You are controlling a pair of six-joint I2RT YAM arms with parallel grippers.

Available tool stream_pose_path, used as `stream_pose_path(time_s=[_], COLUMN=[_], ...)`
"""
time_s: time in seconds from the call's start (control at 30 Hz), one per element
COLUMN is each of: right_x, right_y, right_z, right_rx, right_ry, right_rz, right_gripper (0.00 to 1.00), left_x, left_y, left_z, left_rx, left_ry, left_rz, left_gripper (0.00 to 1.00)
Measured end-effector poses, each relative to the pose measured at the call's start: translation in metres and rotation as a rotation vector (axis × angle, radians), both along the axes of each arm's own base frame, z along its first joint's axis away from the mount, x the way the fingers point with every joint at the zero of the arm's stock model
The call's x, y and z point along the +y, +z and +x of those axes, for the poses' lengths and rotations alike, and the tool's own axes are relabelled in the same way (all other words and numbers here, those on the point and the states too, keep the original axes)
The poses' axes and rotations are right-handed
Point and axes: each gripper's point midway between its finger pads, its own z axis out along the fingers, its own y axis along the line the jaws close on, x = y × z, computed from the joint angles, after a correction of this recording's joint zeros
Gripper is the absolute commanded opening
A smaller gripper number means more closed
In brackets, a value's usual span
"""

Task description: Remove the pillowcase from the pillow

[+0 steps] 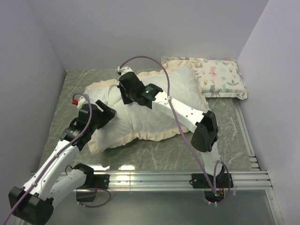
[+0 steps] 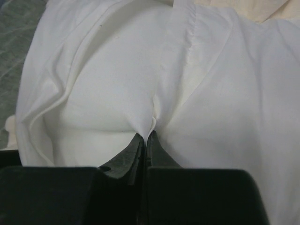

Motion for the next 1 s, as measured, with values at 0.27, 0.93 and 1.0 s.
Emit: stream_pose_path(time_s=[0.27, 0.93, 1.0], right_x=[0.0, -0.038, -0.042], right_y=[-0.008, -0.021, -0.021], right_z=[0.003, 0.032, 0.034], right_rx=[0.116, 0.309, 0.332], right_ry=[0.006, -0.058, -0.057], right_rz=[0.039, 0.216, 0.238], right_gripper=[0.0, 0.0, 0.0], left_x=[0.013, 0.018, 0.014], left_y=[-0.02, -0.025, -0.035], left_z=[-0.009, -0.078, -0.082], left_rx=[0.093, 0.233, 0.251], left_ry=[0.058, -0.047, -0.079], left_rz=[0.075, 0.071, 0.064], left_gripper=[0.05, 0.0, 0.01])
